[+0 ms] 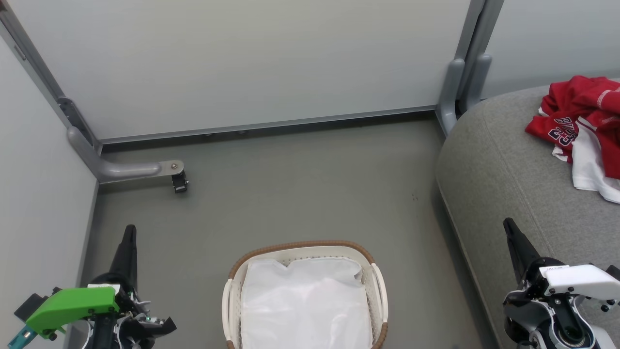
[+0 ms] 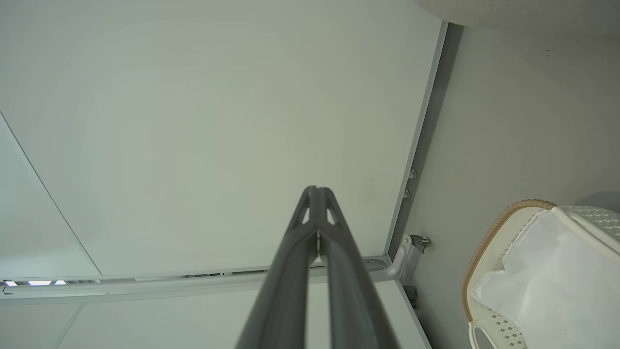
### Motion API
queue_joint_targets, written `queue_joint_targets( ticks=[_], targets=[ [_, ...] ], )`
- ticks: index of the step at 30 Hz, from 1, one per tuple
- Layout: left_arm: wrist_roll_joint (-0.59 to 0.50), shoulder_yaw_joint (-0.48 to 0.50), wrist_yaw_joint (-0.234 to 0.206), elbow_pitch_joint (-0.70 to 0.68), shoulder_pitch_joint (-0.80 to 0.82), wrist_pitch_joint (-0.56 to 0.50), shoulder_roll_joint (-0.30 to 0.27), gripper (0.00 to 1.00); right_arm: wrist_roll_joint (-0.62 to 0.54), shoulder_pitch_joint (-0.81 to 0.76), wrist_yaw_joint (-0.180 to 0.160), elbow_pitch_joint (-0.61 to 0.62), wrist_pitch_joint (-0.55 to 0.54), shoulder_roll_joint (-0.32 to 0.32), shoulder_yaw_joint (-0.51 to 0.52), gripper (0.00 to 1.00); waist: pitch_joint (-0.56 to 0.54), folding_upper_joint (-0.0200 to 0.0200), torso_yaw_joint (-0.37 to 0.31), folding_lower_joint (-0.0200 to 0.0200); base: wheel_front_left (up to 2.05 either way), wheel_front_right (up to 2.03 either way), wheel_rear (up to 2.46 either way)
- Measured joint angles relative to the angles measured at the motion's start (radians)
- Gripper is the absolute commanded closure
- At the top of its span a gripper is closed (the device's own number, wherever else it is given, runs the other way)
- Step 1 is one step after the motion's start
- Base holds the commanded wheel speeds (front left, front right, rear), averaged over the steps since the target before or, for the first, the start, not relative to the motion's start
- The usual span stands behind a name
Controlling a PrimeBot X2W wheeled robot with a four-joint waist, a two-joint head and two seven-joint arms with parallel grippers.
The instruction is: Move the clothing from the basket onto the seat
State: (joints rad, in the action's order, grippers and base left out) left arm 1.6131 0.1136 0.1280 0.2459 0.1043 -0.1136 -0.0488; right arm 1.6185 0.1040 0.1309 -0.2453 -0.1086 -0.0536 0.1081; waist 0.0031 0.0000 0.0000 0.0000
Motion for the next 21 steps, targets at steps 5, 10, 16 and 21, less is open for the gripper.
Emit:
queue_joint_targets(
  ticks=[5, 10, 16, 21],
  targets=[
    [0.000, 0.000, 0.001, 0.000, 0.000, 0.000, 0.000, 1.00, 0.000, 0.000, 0.000, 0.000, -0.001, 0.000, 0.000, 1.00, 0.000, 0.0000, 0.000, 0.0000, 0.00, 0.00, 0.00],
    [0.000, 0.000, 0.001, 0.000, 0.000, 0.000, 0.000, 1.00, 0.000, 0.000, 0.000, 0.000, -0.001, 0.000, 0.001, 1.00, 0.000, 0.0000, 0.000, 0.0000, 0.00, 0.00, 0.00],
    [0.000, 0.000, 0.001, 0.000, 0.000, -0.001, 0.000, 1.00, 0.000, 0.000, 0.000, 0.000, -0.001, 0.001, 0.001, 1.00, 0.000, 0.0000, 0.000, 0.0000, 0.00, 0.00, 0.00],
    [0.000, 0.000, 0.001, 0.000, 0.000, -0.001, 0.000, 1.00, 0.000, 0.000, 0.000, 0.000, -0.001, 0.001, 0.002, 1.00, 0.000, 0.0000, 0.000, 0.0000, 0.00, 0.00, 0.00]
  ],
)
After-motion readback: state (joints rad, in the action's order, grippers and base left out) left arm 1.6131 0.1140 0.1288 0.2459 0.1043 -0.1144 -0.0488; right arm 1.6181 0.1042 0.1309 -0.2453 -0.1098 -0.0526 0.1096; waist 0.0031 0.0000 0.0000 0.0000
